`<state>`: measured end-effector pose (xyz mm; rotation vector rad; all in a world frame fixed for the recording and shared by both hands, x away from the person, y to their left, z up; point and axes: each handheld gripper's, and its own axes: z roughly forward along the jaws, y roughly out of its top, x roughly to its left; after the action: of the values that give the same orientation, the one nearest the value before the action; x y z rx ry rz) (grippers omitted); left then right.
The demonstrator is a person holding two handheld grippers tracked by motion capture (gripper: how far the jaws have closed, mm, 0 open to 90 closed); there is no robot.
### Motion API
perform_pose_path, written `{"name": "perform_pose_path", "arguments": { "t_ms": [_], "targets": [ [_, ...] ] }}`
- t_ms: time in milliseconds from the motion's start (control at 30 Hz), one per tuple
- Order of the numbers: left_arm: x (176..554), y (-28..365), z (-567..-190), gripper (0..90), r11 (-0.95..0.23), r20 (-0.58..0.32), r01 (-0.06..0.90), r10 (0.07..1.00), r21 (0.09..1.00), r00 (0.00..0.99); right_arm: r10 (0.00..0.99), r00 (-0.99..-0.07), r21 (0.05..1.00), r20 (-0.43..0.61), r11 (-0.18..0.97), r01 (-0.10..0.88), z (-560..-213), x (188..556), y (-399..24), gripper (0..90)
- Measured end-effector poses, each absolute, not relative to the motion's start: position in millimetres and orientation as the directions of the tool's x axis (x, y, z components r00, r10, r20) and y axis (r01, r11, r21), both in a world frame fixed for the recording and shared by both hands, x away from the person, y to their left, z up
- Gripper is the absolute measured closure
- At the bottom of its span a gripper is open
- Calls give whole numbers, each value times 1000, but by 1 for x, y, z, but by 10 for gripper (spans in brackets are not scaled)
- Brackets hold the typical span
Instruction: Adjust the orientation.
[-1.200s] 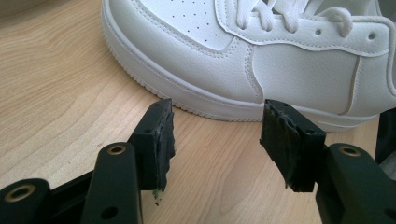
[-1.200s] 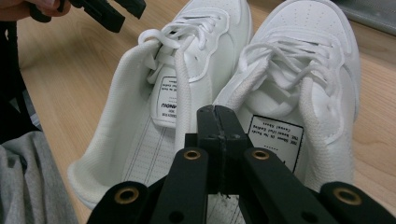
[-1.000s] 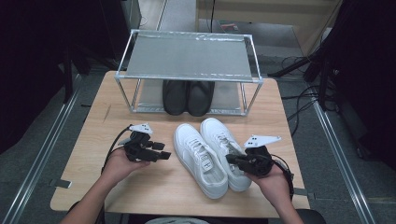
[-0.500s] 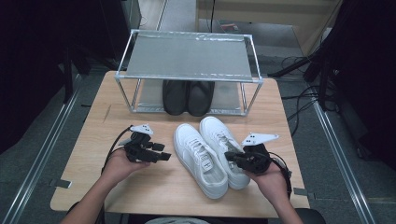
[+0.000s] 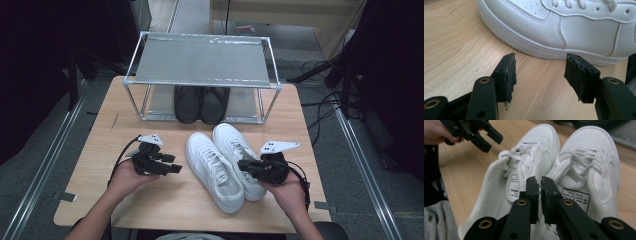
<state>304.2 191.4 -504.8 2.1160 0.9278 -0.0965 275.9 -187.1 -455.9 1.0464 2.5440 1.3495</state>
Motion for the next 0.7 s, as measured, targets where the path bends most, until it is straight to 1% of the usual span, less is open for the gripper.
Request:
{"name": "perform_pose_path", "arguments": {
  "t_ms": [33, 100, 167, 267, 367, 467, 533, 700],
  "targets": [
    [304, 192, -505, 425, -403, -363, 648, 584, 646, 726, 602, -765, 761, 228, 380, 525, -455, 275, -186, 819],
    [305, 192, -505, 424, -406, -363, 652, 588, 641, 723, 605, -765, 772, 219, 372, 515, -453, 272, -184, 747],
    [305, 192, -506, 423, -406, -364, 652, 587, 641, 723, 609, -763, 780, 218, 361, 511, -452, 271, -182, 658],
    [304, 192, -505, 424, -405, -364, 649, 584, 644, 726, 612, -751, 783, 248, 330, 527, -452, 271, -180, 568],
    [304, 192, -505, 423, -405, -365, 650, 584, 643, 725, 623, -740, 789, 254, 309, 531, -450, 271, -178, 521],
    [304, 192, -505, 423, -407, -365, 649, 582, 643, 726, 644, -728, 799, 235, 298, 522, -448, 270, -177, 484],
    [305, 192, -506, 422, -406, -365, 650, 583, 642, 726, 662, -716, 798, 220, 300, 523, -449, 271, -177, 464],
    [305, 192, -506, 420, -413, -364, 652, 584, 636, 726, 682, -695, 776, 227, 304, 552, -454, 275, -169, 431]
  ]
}}
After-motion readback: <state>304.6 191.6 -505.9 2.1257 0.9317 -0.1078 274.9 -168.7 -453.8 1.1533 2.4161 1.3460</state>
